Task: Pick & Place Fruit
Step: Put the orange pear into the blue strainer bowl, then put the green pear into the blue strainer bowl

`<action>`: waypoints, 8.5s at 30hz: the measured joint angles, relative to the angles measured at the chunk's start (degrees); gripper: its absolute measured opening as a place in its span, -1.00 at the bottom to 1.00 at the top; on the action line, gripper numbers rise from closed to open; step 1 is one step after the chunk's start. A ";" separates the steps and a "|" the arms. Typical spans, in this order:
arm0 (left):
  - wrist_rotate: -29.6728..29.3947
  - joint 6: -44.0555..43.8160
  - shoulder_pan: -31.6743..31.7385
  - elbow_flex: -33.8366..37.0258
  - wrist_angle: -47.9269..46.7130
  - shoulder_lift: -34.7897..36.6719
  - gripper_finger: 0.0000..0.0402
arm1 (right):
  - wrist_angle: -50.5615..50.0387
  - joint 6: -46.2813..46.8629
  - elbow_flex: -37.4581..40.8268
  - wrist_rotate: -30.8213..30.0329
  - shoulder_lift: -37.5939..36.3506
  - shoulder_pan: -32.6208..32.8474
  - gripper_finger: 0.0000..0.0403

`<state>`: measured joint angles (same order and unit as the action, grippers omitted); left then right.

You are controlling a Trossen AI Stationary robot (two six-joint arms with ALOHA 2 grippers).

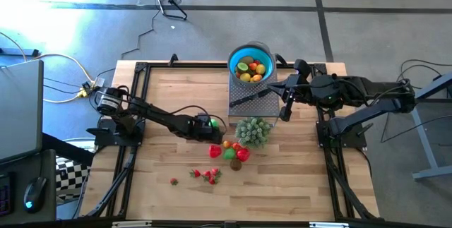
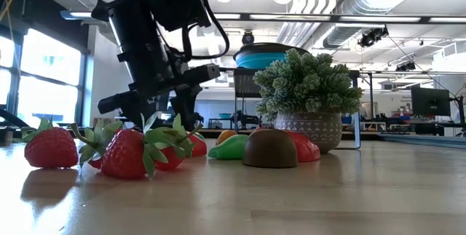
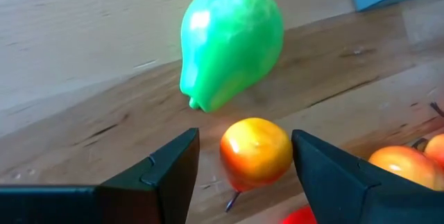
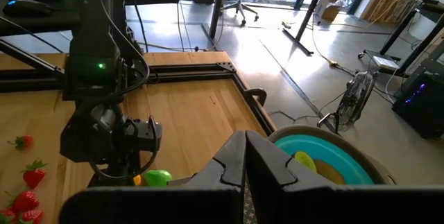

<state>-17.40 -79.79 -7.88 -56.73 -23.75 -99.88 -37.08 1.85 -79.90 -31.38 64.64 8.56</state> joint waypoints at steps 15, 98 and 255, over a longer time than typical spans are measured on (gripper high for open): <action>1.60 0.03 0.00 -0.13 0.00 -0.21 0.10 | 0.00 -0.07 0.00 -0.02 0.00 0.00 -0.98; 4.92 3.03 -0.04 -0.04 -1.37 0.91 -0.30 | 0.00 -0.02 0.00 -0.15 0.00 0.00 -0.98; 22.64 56.81 33.75 -24.22 23.71 5.08 -0.27 | -1.18 -2.91 -0.02 0.05 -0.02 -5.66 -0.98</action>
<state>5.24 -22.98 25.87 -80.95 -0.03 -94.80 -38.26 -1.06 -79.92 -31.33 64.62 2.90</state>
